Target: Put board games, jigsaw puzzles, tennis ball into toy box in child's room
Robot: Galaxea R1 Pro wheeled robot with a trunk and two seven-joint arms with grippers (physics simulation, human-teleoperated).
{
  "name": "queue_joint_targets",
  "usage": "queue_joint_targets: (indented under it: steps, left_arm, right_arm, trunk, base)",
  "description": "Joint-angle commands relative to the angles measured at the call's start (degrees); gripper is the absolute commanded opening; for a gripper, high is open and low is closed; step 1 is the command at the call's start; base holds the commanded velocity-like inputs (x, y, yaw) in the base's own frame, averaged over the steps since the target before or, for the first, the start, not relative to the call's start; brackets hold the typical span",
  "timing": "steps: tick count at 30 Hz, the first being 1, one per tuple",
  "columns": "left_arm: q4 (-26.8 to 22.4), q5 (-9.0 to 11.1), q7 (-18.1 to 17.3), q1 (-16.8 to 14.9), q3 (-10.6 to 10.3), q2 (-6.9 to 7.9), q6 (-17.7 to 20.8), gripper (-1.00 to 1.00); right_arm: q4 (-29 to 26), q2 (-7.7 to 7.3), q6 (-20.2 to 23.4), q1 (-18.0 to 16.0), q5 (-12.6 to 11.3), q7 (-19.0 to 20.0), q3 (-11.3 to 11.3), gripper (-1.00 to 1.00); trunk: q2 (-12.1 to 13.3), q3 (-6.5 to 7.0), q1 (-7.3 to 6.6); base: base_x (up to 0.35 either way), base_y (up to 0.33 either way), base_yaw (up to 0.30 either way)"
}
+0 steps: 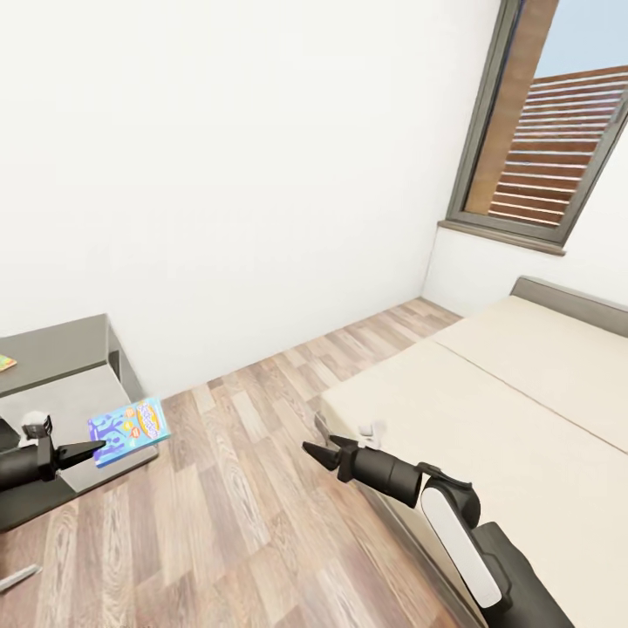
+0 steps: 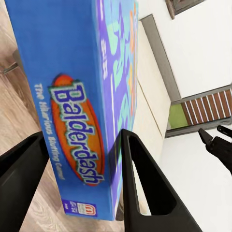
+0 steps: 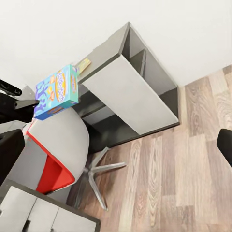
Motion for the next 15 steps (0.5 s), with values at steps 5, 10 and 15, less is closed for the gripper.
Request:
queue_joint_targets:
  steps: [5, 10, 15]
  left_arm:
    - [0.0, 0.0, -0.3, -0.1, 0.0, -0.05, 0.6, -1.00]
    - [0.0, 0.0, -0.3, -0.1, 0.0, -0.12, 0.6, -1.00]
    - [0.0, 0.0, -0.3, -0.1, 0.0, -0.14, 0.6, -1.00]
  right_arm:
    - [0.0, 0.00, 0.4, -0.1, 1.7, -0.1, 0.0, 1.00]
    - [0.2, 0.28, 0.4, -0.1, 2.4, -0.1, -0.1, 1.00]
    - [0.5, 1.05, 0.4, -0.1, 2.6, -0.1, -0.1, 1.00]
  trunk:
    - [0.0, 0.28, 0.01]
    - [0.0, 0.63, 0.01]
    - [0.0, 0.98, 0.01]
  base:
    - [0.148, -0.140, 0.207]
    - [0.184, -0.148, 0.207]
    - [0.046, -0.035, 0.207]
